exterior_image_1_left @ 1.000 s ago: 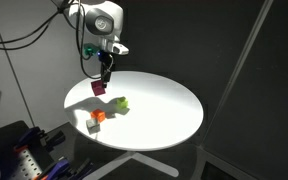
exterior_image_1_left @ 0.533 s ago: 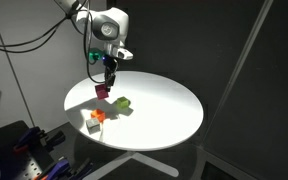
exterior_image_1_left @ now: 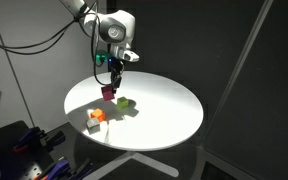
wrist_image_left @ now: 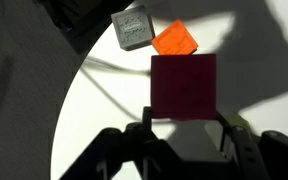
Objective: Unstack the grey toy block from the pink toy block, then stack them back
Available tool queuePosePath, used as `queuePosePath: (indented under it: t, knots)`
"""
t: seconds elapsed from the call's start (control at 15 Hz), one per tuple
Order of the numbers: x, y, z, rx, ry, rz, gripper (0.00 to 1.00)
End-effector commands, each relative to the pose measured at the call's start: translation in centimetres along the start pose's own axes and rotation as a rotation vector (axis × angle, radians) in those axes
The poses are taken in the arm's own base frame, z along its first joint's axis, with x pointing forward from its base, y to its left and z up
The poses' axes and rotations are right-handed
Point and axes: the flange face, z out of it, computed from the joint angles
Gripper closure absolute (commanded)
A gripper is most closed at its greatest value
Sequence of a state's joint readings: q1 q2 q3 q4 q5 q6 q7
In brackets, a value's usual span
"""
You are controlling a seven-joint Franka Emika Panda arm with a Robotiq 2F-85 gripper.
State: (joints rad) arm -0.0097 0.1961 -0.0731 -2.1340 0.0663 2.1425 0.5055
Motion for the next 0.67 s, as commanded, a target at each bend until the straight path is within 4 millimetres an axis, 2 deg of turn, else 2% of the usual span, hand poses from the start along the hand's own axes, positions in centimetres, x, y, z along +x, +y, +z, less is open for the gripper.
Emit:
queuePosePath:
  t: [0.0,0.33,0.6]
  knots:
    - [1.1,0.6,-0.6,0.013,0.001,0.007,0.69]
    - [1.6,1.6,-0.5,0.014,-0.003,0.027,0.69]
    - [1.2,2.5,-0.5,0.015,-0.015,0.021,0.69]
